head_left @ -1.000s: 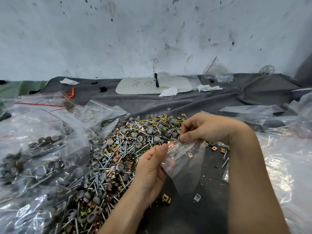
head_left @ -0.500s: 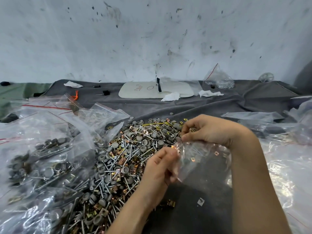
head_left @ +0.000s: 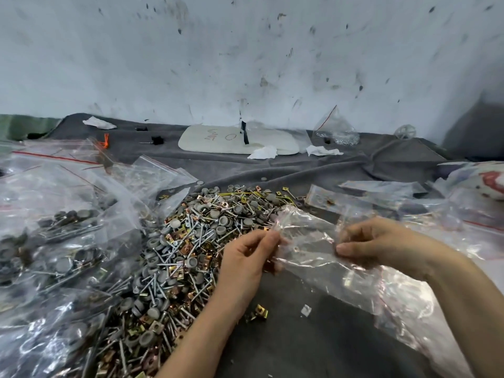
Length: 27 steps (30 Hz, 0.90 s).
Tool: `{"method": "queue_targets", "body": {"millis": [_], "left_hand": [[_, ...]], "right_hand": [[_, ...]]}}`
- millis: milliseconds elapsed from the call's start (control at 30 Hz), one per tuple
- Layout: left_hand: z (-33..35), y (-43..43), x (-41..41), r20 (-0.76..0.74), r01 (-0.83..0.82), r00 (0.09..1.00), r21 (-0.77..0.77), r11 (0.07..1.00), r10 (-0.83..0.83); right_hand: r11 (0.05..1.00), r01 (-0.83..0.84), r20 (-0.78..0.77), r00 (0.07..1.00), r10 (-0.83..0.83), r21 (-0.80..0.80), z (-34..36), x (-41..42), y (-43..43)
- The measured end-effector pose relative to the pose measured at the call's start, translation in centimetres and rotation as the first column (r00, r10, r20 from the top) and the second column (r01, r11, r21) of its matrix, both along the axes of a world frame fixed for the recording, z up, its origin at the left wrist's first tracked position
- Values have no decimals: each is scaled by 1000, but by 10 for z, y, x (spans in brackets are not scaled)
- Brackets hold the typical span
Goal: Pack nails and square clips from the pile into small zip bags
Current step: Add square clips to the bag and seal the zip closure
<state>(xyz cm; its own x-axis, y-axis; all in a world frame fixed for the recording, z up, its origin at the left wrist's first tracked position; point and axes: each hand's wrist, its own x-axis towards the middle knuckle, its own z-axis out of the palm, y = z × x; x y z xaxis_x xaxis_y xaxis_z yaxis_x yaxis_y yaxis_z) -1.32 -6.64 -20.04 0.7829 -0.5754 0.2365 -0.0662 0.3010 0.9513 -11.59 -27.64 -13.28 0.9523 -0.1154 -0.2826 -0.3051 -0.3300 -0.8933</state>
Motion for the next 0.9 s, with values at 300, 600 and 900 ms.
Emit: {"method": "queue_targets", "body": {"millis": [300, 600, 900], "left_hand": [[-1, 0, 3, 57, -44, 997, 23, 999, 43], [-8, 1, 1, 274, -51, 961, 269, 962, -26], [-12, -6, 0, 485, -152, 874, 336, 930, -32]], "right_hand": [[991, 123, -1, 992, -123, -53, -10, -3, 18], [595, 347, 280, 938, -206, -725, -78, 59, 18], [681, 468, 437, 868, -235, -564, -83, 54, 23]]}}
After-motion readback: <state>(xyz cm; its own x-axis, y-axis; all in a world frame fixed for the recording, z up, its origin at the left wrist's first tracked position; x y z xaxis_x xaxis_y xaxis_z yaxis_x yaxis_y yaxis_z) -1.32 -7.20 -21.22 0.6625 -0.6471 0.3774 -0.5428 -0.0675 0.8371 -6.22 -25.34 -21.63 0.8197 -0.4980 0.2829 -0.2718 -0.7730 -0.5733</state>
